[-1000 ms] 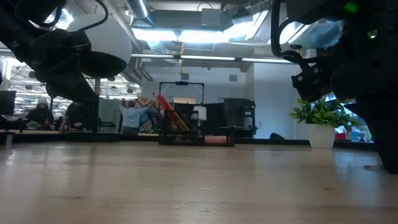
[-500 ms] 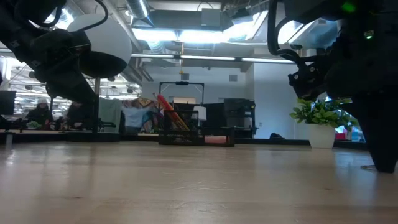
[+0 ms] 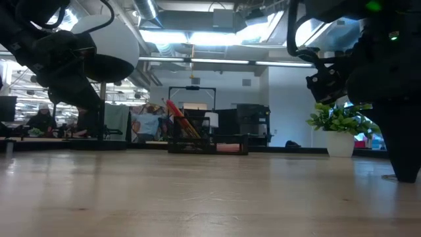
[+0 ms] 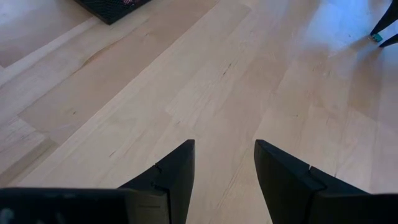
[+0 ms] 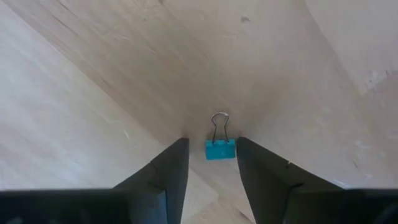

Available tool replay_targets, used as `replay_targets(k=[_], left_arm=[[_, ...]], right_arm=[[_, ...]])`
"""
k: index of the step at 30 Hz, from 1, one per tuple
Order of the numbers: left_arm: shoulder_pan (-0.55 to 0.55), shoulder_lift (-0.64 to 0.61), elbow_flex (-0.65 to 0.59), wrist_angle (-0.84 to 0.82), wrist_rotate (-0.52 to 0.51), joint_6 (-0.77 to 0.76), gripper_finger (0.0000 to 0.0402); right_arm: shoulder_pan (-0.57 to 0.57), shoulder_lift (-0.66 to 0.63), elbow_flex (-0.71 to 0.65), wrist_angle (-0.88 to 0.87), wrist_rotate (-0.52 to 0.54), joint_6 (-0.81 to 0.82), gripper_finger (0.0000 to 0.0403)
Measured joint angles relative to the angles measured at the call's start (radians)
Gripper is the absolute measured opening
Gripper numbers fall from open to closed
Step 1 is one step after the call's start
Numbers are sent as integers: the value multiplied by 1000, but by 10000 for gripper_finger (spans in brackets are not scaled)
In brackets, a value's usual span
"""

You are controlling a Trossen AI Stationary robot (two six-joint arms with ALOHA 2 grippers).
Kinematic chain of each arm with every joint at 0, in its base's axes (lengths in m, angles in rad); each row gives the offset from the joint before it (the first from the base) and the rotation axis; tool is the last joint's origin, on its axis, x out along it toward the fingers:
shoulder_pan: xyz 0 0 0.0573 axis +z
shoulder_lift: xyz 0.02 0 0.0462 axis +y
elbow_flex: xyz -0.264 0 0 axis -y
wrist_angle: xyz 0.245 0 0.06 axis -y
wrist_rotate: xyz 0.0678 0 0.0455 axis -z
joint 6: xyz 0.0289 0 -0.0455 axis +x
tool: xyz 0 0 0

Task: Pick and place office supplies into organizer
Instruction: Put the blue binder clip into the black desk organizer

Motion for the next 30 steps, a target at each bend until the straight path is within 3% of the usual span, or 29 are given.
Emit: replay_targets(k=[6,15,30], left_arm=[[0,0,0,0,-4,0,159],[0,0,0,0,-8,0,159],[0,0,0,0,-9,0,159]], right_arm=[[5,0,0,1,1,2,124],[4,0,0,7,-8,2,51],[-5,2,28,-7,-19,-6,59]])
